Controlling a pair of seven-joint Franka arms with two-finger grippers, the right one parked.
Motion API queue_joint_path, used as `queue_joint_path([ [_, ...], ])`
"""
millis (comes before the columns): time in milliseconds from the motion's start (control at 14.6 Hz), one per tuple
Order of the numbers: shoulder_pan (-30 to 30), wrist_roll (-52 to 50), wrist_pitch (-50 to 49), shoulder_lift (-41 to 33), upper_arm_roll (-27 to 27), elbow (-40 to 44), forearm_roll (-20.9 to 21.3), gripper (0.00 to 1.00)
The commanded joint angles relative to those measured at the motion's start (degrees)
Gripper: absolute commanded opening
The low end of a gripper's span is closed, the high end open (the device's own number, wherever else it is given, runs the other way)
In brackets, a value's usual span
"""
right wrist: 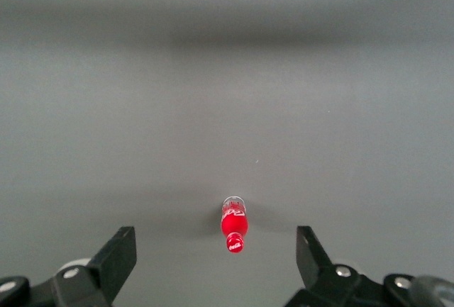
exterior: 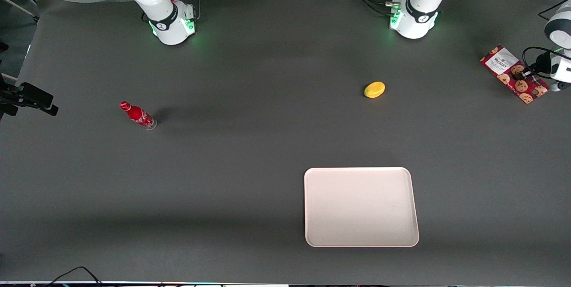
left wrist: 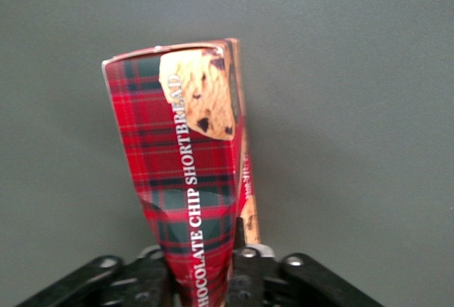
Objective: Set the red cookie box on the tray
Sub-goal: 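Close the left gripper on the cookie box and lift it, then carry the held cookie box over to the white tray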
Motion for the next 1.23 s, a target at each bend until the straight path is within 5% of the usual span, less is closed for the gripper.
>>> queue_joint_path([
  [0, -1.34, 1.45, 0.02, 0.00, 0.30, -0.49, -0.98, 0.00],
  [479, -4.76, 1.10, -15.15, -1.41, -5.14, 12.48, -0.63, 0.00],
  [1162, -11.62, -16.38, -39.52, -0.97, -23.94, 42.11, 2.87, 0.00],
])
